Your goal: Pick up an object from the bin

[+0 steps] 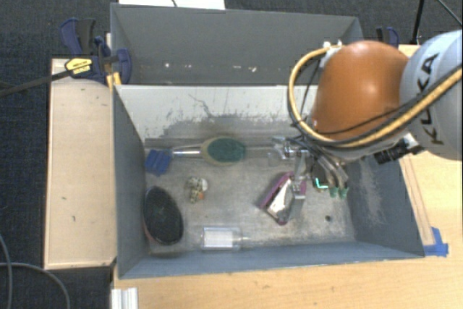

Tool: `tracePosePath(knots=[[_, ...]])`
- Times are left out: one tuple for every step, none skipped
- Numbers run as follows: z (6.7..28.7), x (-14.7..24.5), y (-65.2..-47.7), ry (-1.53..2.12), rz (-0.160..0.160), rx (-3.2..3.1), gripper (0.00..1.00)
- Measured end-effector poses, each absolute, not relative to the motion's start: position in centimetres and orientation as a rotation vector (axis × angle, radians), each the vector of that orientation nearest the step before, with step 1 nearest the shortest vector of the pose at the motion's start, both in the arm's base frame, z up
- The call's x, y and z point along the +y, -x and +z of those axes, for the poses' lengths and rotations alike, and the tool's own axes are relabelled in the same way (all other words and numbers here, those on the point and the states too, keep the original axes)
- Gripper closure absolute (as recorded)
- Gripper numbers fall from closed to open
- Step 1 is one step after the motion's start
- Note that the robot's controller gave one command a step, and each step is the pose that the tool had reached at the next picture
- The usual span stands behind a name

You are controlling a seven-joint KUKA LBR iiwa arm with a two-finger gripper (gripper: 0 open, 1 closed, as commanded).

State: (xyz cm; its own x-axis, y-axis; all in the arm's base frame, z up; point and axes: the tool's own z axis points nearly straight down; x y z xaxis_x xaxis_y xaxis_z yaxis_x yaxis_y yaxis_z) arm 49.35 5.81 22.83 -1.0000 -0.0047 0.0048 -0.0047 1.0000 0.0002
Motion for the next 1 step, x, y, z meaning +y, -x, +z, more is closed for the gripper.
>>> tracePosePath(knots=[[14.67, 9.95, -49.37, 0.159, -0.001, -3.132, 0.00]])
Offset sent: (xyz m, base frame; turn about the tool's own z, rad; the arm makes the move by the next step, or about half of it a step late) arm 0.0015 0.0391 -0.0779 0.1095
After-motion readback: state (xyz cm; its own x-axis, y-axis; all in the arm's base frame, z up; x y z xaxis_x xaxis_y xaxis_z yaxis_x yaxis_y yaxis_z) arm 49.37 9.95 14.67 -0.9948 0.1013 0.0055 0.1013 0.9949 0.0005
